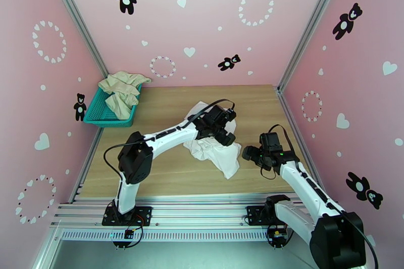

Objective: Fold and stack the mixed laundry pile

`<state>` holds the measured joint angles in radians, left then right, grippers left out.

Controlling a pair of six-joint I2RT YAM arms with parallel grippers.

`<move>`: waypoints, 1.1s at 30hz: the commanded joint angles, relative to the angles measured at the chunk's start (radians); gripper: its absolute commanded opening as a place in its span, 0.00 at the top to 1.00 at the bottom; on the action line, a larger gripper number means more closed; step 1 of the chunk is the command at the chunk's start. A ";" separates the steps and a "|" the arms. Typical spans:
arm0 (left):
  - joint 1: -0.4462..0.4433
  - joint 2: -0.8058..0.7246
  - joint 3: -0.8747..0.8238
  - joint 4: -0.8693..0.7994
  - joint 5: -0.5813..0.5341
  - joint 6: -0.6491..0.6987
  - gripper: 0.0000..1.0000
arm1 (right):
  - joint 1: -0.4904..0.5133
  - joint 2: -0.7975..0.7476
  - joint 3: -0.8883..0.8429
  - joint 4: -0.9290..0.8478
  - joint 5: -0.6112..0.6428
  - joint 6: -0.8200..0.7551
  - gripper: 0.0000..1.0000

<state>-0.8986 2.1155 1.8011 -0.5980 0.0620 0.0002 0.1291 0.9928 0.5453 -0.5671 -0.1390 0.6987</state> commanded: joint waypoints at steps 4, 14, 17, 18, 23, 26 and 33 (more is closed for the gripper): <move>0.007 0.114 0.119 -0.112 -0.039 0.018 0.44 | -0.001 0.031 -0.077 0.162 -0.123 0.082 0.36; 0.072 -0.068 -0.092 0.089 -0.030 -0.081 1.00 | 0.159 0.271 -0.038 0.355 -0.198 0.090 0.28; 0.118 -0.135 -0.151 0.165 0.023 -0.127 1.00 | 0.164 0.338 0.000 0.365 -0.167 0.063 0.56; 0.139 -0.153 -0.148 0.193 0.062 -0.135 1.00 | 0.163 0.340 0.029 0.331 -0.108 0.036 0.68; 0.234 -0.177 0.122 0.219 0.170 -0.128 1.00 | 0.045 0.333 0.330 0.196 -0.050 -0.109 1.00; 0.272 -0.172 0.340 0.238 0.163 -0.108 1.00 | -0.023 0.368 0.649 0.066 -0.005 -0.191 1.00; 0.334 -0.237 0.621 0.274 0.074 -0.036 1.00 | -0.091 0.403 1.240 -0.064 0.034 -0.292 1.00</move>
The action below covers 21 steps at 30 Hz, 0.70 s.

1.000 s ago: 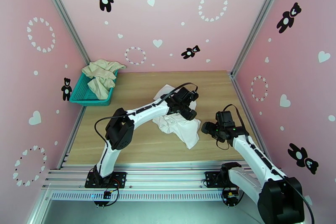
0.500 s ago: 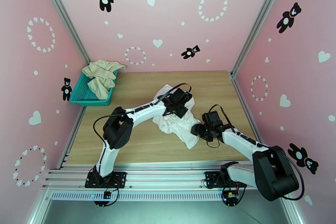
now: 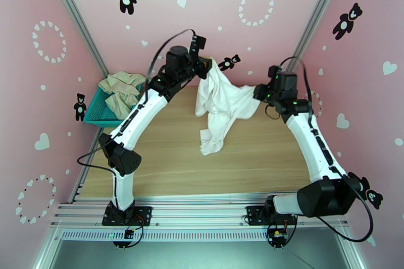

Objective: Fold and stack the mixed laundry pile

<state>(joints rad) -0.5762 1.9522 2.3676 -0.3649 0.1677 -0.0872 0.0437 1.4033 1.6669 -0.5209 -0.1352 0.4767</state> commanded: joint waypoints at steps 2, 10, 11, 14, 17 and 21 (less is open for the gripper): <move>0.012 -0.146 0.014 0.034 -0.067 0.100 1.00 | -0.007 -0.037 0.154 -0.119 0.020 -0.076 1.00; 0.015 -0.555 -0.724 0.069 -0.202 0.076 0.98 | -0.003 -0.307 -0.443 -0.006 -0.029 0.057 1.00; 0.015 -0.605 -0.850 0.073 -0.207 0.044 0.95 | 0.002 -0.347 -0.553 0.011 -0.050 0.075 1.00; 0.013 -0.696 -1.180 0.061 -0.147 -0.056 0.70 | 0.035 -0.441 -0.837 0.010 -0.085 0.112 1.00; 0.009 -0.691 -1.413 0.033 -0.103 -0.188 0.29 | 0.101 -0.508 -1.032 -0.017 -0.076 0.142 1.00; -0.062 -0.667 -1.560 0.052 -0.099 -0.301 0.18 | 0.149 -0.553 -1.149 -0.034 -0.087 0.196 0.93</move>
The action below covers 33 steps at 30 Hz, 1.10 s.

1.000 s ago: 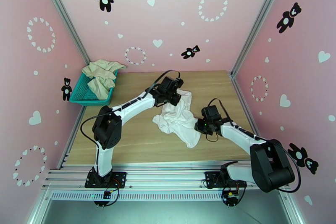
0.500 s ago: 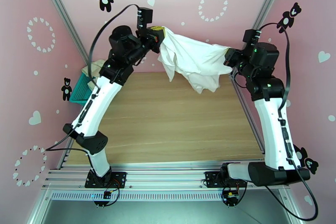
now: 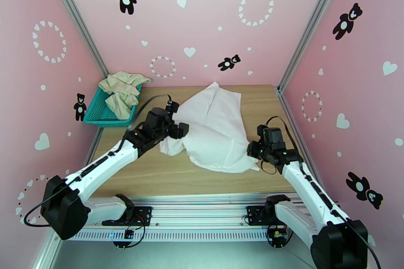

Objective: Fold and stack the mixed laundry pile

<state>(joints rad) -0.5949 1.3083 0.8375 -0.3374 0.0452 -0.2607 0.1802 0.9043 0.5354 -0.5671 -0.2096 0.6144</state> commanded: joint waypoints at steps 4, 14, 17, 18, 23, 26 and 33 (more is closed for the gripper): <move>-0.146 0.038 -0.030 0.005 0.005 -0.143 0.17 | 0.013 -0.051 -0.001 -0.016 0.012 0.056 0.90; -0.371 0.026 0.022 -0.181 -0.071 0.014 0.15 | 0.011 0.029 0.198 -0.113 0.139 -0.024 0.93; -0.447 -0.008 -0.015 -0.147 -0.033 0.087 0.15 | 0.007 0.093 0.240 -0.076 0.122 -0.027 0.96; -0.469 -0.008 -0.044 -0.135 -0.034 0.116 0.15 | 0.006 0.113 0.255 -0.071 0.116 -0.028 0.96; -0.576 0.111 0.017 -0.179 -0.128 0.228 0.13 | -0.003 0.216 0.318 -0.063 0.106 -0.045 0.97; -0.614 0.199 0.048 -0.198 -0.173 0.248 0.22 | -0.022 0.259 0.333 -0.064 0.104 -0.051 0.96; -0.620 0.421 0.182 -0.235 -0.236 0.251 0.24 | -0.112 0.254 0.297 -0.090 0.122 -0.056 0.38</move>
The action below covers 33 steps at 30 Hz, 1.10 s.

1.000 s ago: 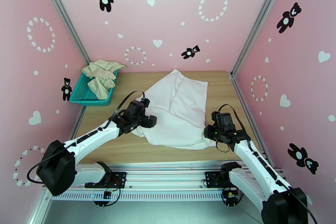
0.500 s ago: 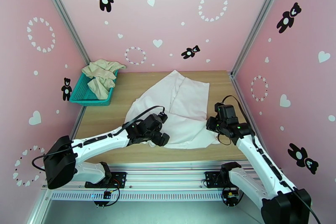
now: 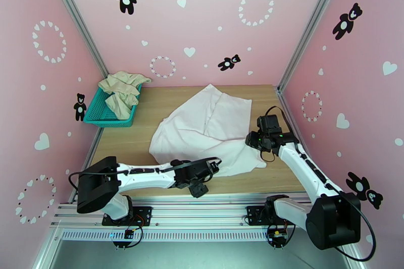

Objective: Fold and stack the mixed laundry pile

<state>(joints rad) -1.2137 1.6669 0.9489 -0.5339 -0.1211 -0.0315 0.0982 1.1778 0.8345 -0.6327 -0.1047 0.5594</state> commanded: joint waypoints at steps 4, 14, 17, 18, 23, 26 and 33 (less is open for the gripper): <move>-0.001 0.167 0.141 -0.033 -0.083 0.017 0.23 | -0.120 -0.091 -0.101 -0.021 -0.024 0.024 0.27; 0.000 0.286 0.177 -0.010 -0.136 -0.040 0.51 | -0.284 -0.105 -0.361 0.102 -0.156 0.124 0.25; -0.001 0.296 0.166 0.023 -0.142 -0.048 0.66 | -0.283 -0.070 -0.394 0.159 -0.187 0.145 0.27; 0.000 0.296 0.163 0.033 -0.148 -0.053 0.71 | -0.282 -0.065 -0.402 0.173 -0.185 0.148 0.28; 0.000 0.246 0.118 0.099 -0.190 -0.065 0.97 | -0.262 0.006 -0.420 0.255 -0.184 0.152 0.41; -0.001 0.184 0.084 0.149 -0.214 -0.054 1.00 | -0.249 0.068 -0.404 0.295 -0.188 0.151 0.61; 0.000 -0.051 0.050 0.208 -0.311 0.010 1.00 | -0.226 0.044 -0.302 0.320 -0.202 0.169 1.00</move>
<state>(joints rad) -1.2190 1.7378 0.9966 -0.3843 -0.3267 -0.0635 -0.1726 1.1995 0.5014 -0.5362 -0.1749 0.7280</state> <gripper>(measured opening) 0.046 0.027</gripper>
